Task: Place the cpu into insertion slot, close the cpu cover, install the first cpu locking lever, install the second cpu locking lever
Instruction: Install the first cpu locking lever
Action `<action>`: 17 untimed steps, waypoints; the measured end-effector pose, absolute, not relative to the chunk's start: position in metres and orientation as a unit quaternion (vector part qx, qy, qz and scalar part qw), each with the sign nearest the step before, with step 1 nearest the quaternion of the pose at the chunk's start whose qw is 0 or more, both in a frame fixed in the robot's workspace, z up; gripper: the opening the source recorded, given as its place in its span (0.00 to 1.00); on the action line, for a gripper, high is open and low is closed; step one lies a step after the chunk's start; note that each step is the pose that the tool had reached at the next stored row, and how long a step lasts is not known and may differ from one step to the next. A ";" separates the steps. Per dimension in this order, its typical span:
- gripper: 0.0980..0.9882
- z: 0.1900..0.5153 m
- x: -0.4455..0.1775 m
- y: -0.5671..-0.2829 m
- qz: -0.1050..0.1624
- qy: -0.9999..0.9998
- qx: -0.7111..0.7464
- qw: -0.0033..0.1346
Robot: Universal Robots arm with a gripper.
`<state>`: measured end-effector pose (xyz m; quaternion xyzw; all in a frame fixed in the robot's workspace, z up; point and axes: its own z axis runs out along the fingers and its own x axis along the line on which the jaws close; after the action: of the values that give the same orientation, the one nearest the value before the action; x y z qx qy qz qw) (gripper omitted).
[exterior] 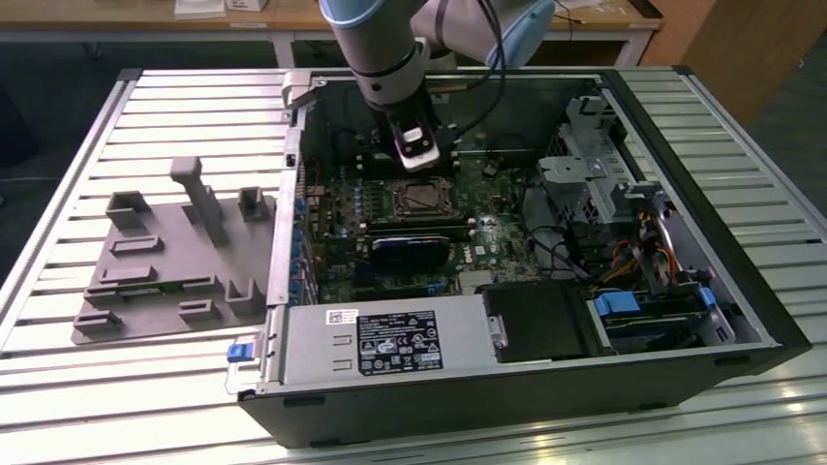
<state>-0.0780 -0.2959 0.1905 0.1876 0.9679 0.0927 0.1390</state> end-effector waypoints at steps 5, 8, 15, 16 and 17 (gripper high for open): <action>0.01 0.189 -0.078 -0.296 0.093 0.968 0.188 0.141; 0.01 0.189 -0.078 -0.296 0.093 0.968 0.188 0.141; 0.01 0.189 -0.078 -0.296 0.093 0.967 0.188 0.141; 0.01 0.189 -0.078 -0.296 0.093 0.967 0.188 0.141; 0.01 0.189 -0.078 -0.296 0.093 0.967 0.188 0.141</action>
<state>-0.0784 -0.2959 0.1885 0.1879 0.9675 0.0930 0.1415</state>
